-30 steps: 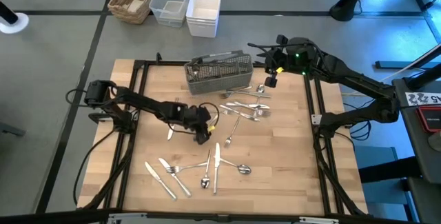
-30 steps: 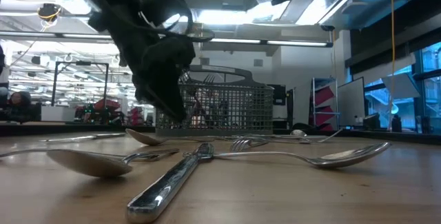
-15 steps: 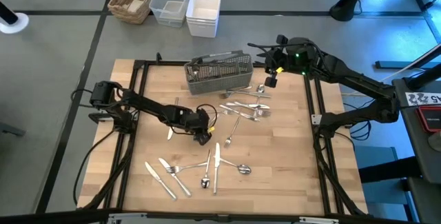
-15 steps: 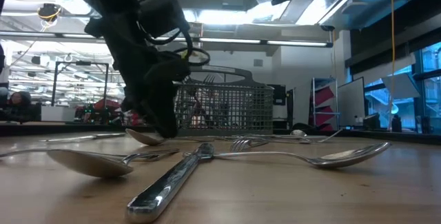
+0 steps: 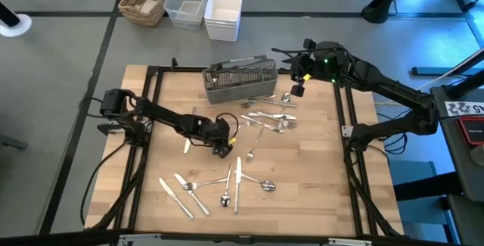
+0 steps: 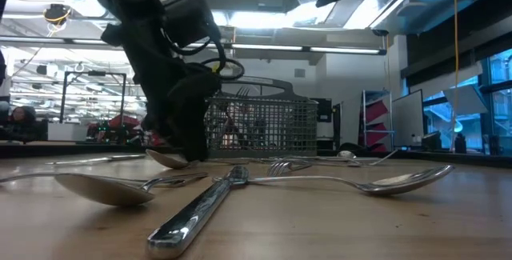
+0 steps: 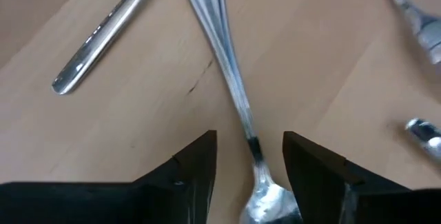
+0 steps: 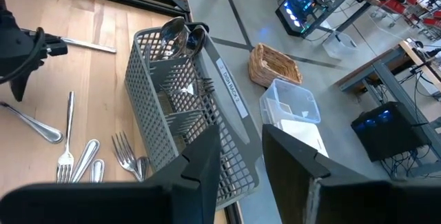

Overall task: Sort silverware
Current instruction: Put the silver spoon into the silverware rack

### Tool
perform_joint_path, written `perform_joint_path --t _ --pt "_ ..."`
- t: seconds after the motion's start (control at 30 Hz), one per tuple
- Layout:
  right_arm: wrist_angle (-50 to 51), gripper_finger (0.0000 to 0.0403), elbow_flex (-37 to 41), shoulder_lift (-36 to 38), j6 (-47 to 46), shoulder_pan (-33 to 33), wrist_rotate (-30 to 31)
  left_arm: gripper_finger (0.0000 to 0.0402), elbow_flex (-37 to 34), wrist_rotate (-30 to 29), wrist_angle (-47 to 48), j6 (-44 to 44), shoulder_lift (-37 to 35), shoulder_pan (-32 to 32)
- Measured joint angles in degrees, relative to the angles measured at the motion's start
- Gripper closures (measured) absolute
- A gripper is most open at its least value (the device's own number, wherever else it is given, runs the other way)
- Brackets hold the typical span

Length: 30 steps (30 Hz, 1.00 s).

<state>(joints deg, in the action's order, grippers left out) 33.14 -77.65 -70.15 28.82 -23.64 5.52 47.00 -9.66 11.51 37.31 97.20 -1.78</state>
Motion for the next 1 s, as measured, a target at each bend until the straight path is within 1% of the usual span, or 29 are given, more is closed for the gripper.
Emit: perform_joint_path --t 0.1,0.23,0.33,0.47,0.53,0.7,0.8,0.9,1.0 --pt "0.0 0.0291 0.0 0.0 0.0 0.0 0.0 0.0256 0.1 -0.5 -0.2 0.0 1.3 0.0" --pt "0.0 0.0291 0.0 0.0 0.0 0.0 0.0 0.0283 0.2 -0.7 -0.1 -0.2 2.4 0.0" --pt "0.0 0.0291 0.0 0.0 0.0 0.0 0.0 0.0316 0.1 -0.7 0.2 -0.2 2.1 0.0" --pt "0.0 0.0291 0.0 0.0 0.0 0.0 0.0 0.0373 0.0 -0.6 0.7 -0.2 1.2 0.1" --pt "0.0 0.0291 0.0 0.0 0.0 0.0 0.0 0.0389 0.0 -0.2 1.4 -0.3 0.6 0.1" --pt "0.0 0.0291 0.0 0.0 0.0 0.0 0.0 0.0383 -0.2 1.6 4.0 -1.8 -1.9 0.0" --pt "0.0 0.0291 0.0 0.0 0.0 0.0 0.0 0.0392 0.0 2.0 5.5 -2.8 -5.0 0.1" --pt "0.0 0.0291 0.0 0.0 -0.6 0.0 0.0 0.0394 1.7 1.9 12.0 -3.3 -8.5 0.6" --pt "0.0 0.0291 0.0 0.0 -4.8 0.0 0.0 0.0390 5.6 1.2 21.9 -6.5 -12.6 1.6"
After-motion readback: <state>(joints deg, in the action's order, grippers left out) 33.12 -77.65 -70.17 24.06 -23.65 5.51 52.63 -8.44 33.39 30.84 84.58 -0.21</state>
